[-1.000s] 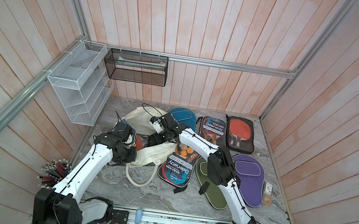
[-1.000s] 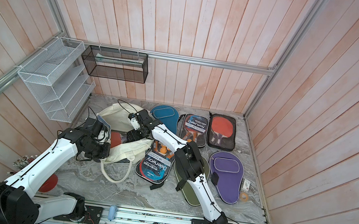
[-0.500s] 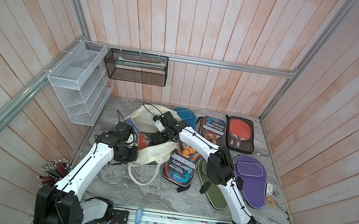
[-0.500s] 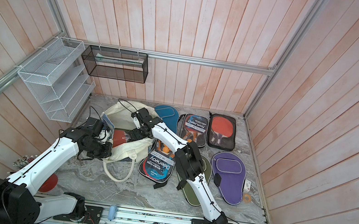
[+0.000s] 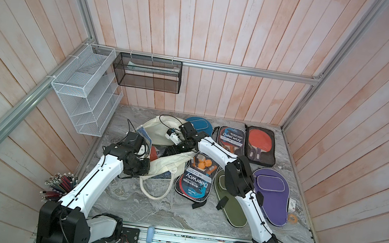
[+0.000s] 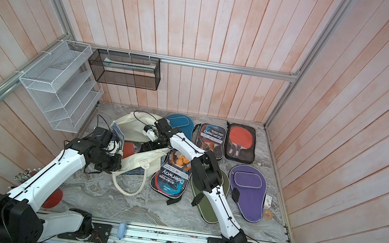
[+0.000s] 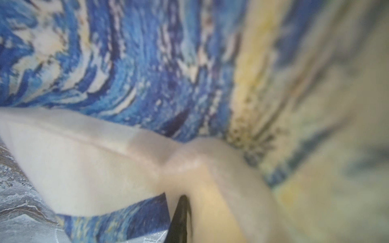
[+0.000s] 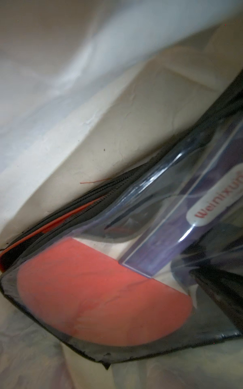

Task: Remove the ping pong set from the canvas bag
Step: Pick up the ping pong set from the canvas bag.

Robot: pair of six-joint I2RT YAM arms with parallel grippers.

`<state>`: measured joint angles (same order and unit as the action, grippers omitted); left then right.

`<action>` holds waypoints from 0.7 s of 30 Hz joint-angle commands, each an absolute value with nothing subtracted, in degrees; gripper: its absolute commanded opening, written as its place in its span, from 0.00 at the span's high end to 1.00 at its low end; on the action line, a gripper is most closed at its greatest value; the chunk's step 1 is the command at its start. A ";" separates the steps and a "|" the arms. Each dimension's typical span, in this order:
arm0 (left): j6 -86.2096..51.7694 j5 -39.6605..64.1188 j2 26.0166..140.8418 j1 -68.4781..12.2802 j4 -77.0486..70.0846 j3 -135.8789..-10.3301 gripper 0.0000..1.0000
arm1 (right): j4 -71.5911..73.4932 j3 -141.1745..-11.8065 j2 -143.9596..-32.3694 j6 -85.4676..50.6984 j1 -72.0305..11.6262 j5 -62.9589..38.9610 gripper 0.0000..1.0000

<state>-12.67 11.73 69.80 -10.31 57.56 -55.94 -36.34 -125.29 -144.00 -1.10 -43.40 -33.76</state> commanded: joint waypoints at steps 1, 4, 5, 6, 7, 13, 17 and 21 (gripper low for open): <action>-12.17 11.76 70.00 -10.55 59.75 -57.14 1.00 | -36.99 -123.38 -145.42 -2.81 -44.12 -50.84 0.30; -12.16 11.60 69.92 -10.50 59.72 -57.32 1.00 | -34.80 -123.66 -144.83 -4.65 -43.73 -55.06 0.68; -12.14 11.60 69.84 -10.54 59.77 -57.41 1.00 | -34.18 -123.66 -144.44 -5.04 -43.60 -55.67 0.86; -12.13 11.55 69.90 -10.53 59.80 -57.54 1.00 | -33.94 -123.75 -144.05 -5.14 -43.53 -55.66 0.97; -12.17 11.44 69.94 -10.54 59.81 -57.64 1.00 | -33.86 -123.84 -143.52 -5.10 -43.42 -55.47 1.00; -12.34 10.90 70.17 -10.49 60.02 -58.65 1.00 | -32.77 -124.43 -139.26 -4.59 -42.57 -55.72 1.00; -12.87 8.97 69.97 -10.39 59.87 -60.65 1.00 | -31.52 -125.78 -135.87 -3.92 -42.13 -54.87 1.00; -13.25 2.08 68.37 -10.29 55.80 -62.95 1.00 | -27.79 -125.28 -131.36 -3.43 -41.28 -53.61 1.00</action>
<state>-12.91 7.38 69.80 -10.28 61.43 -60.34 -32.58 -124.77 -138.82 -4.95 -41.82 -49.69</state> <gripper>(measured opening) 0.103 0.068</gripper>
